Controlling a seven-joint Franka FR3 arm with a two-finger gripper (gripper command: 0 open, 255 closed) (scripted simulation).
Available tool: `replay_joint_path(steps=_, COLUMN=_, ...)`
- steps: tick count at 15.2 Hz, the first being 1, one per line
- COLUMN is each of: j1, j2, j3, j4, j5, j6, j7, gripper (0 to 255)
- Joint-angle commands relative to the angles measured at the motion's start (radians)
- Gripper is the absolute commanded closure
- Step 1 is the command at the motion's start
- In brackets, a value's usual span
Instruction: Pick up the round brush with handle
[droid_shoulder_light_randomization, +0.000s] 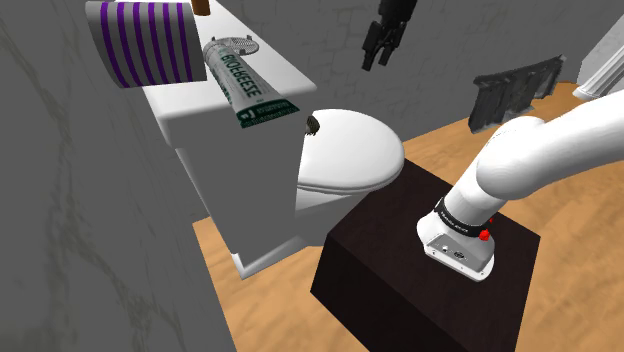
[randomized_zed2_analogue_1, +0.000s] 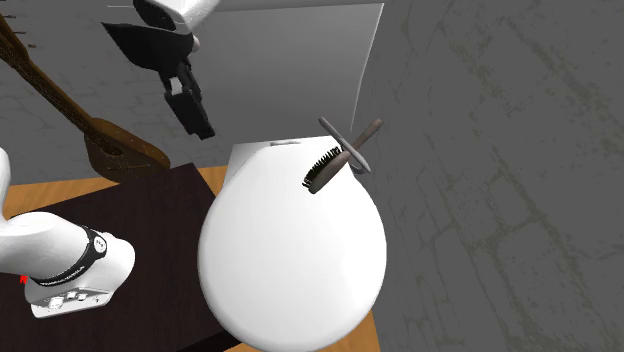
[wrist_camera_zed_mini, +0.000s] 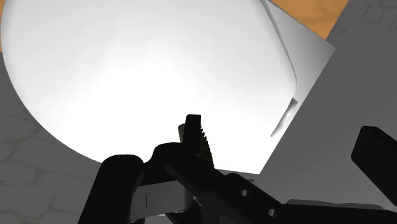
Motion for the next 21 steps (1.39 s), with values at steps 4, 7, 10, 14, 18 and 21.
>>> replay_joint_path(steps=4, j1=0.018, j2=0.165, j3=-0.023, j4=0.011, j5=0.009, j6=0.153, j7=-0.074, gripper=0)
replay_joint_path(steps=7, j1=0.029, j2=0.276, j3=-0.033, j4=0.041, j5=0.022, j6=0.23, j7=-0.119, gripper=0)
replay_joint_path(steps=10, j1=0.041, j2=0.39, j3=-0.042, j4=0.085, j5=0.04, j6=0.298, j7=-0.164, gripper=0)
replay_joint_path(steps=14, j1=0.052, j2=0.546, j3=-0.047, j4=0.162, j5=0.07, j6=0.372, j7=-0.226, gripper=0)
replay_joint_path(steps=18, j1=0.056, j2=0.702, j3=-0.043, j4=0.26, j5=0.102, j6=0.425, j7=-0.285, gripper=0)
replay_joint_path(steps=21, j1=0.055, j2=0.82, j3=-0.035, j4=0.347, j5=0.124, j6=0.452, j7=-0.325, gripper=0)
